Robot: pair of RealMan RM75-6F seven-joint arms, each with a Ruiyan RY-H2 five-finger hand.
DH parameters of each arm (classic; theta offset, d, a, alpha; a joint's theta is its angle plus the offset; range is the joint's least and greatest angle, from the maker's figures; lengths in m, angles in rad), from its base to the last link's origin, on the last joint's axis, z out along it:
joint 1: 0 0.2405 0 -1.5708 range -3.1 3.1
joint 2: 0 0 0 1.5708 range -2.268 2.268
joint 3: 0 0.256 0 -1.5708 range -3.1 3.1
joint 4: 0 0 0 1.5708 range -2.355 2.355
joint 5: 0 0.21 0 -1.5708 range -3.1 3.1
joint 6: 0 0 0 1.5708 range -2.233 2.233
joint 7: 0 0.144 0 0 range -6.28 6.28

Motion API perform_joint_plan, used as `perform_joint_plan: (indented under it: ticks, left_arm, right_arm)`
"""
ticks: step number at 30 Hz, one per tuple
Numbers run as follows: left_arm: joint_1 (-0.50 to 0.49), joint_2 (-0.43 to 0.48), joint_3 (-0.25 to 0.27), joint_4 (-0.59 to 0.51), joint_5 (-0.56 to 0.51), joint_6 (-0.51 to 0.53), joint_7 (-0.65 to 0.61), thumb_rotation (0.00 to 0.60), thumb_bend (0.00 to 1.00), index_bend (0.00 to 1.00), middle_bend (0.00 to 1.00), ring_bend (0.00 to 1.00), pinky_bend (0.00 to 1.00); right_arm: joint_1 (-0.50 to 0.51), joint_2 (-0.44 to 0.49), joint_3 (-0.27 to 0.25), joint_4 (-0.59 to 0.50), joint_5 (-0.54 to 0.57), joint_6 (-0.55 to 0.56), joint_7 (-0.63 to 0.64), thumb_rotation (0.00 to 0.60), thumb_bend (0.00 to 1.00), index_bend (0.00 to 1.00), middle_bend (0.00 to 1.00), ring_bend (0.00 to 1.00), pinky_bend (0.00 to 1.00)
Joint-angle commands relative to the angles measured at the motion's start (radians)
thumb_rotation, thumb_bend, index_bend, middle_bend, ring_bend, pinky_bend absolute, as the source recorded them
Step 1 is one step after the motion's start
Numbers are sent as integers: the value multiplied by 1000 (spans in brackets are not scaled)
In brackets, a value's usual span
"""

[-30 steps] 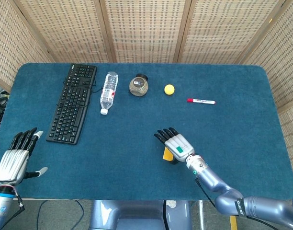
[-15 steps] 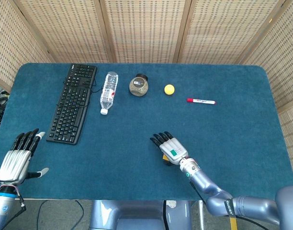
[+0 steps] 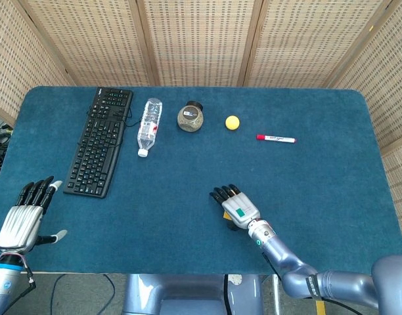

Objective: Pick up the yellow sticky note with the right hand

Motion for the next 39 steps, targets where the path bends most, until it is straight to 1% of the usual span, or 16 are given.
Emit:
perform_joint_plan:
  ticks: [1, 7, 13, 18, 22, 26, 28, 32, 39]
  left_arm:
    - [0, 0, 0, -1, 1, 1, 0, 600, 0, 0, 0, 0, 0]
    - [-1, 0, 1, -1, -2, 1, -1, 600, 0, 0, 0, 0, 0]
    - [-2, 2, 5, -4, 0, 0, -1, 600, 0, 0, 0, 0, 0]
    - [-1, 4, 8, -6, 4, 3, -4, 600, 0, 0, 0, 0, 0]
    - [-1, 5, 8, -6, 5, 4, -6, 600, 0, 0, 0, 0, 0]
    - [-3, 5, 9, -7, 5, 2, -5, 600, 0, 0, 0, 0, 0]
    - [-3, 5, 10, -8, 5, 2, -4, 600, 0, 0, 0, 0, 0]
    - [-3, 4, 11, -8, 5, 2, -2, 600, 0, 0, 0, 0, 0]
    - [-5, 2, 12, -7, 2, 0, 0, 600, 0, 0, 0, 0, 0]
  right_arm:
    - [1, -7, -7, 14, -1, 4, -5, 600, 239, 9, 0, 0, 0]
    - [1, -7, -9, 38, -3, 18, -7, 600, 239, 9, 0, 0, 0]
    - [1, 22, 10, 35, -9, 50, -6, 600, 239, 11, 0, 0, 0]
    - [-5, 69, 36, -21, -15, 76, 21, 600, 239, 13, 0, 0, 0]
    - [-13, 106, 41, -75, -38, 88, 53, 600, 239, 22, 0, 0, 0]
    - [-23, 126, 16, -101, -49, 81, 55, 600, 238, 41, 0, 0, 0]
    - [-25, 116, -2, -96, -53, 77, 45, 600, 233, 75, 0, 0, 0]
    - [-32, 83, -17, -74, -61, 101, 17, 600, 168, 240, 0, 0, 0]
    - [-45, 13, -22, -31, -74, 151, -21, 600, 160, 350, 0, 0, 0]
